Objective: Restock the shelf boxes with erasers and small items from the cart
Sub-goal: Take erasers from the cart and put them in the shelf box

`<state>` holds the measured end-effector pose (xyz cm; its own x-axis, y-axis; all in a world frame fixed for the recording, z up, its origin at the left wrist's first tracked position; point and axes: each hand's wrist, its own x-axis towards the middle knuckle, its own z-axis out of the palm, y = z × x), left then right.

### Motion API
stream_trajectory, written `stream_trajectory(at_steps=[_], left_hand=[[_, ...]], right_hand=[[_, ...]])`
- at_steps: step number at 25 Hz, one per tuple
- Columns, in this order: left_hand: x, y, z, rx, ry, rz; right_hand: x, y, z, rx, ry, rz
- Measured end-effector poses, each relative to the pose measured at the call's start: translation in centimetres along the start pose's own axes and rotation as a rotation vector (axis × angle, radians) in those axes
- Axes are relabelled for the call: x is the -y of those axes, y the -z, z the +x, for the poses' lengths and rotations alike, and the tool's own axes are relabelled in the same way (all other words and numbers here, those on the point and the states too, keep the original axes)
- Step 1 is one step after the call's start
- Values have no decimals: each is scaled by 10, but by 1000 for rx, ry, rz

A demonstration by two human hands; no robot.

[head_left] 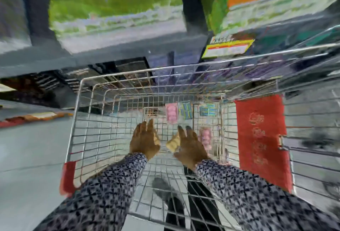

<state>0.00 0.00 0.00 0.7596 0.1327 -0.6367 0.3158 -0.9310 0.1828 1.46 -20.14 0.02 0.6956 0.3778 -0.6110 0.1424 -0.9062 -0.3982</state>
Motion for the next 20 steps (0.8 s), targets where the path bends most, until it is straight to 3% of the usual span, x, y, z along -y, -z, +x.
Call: stream_trajectory(at_steps=[4,8,14,20], left_hand=[[-1,-30,16,-100,25,31],[8,-26,20,-136,-50,-78],[5,47,-23,-28,-126,-201],[-15,165,-138,-172,-271,-235]], right_hand=[[5,-57,20,-22,-107,9],[19,-60,23,-118,-178,19],[25,-9,-5,-106,97,147],[73,109,-100,-279,387,83]])
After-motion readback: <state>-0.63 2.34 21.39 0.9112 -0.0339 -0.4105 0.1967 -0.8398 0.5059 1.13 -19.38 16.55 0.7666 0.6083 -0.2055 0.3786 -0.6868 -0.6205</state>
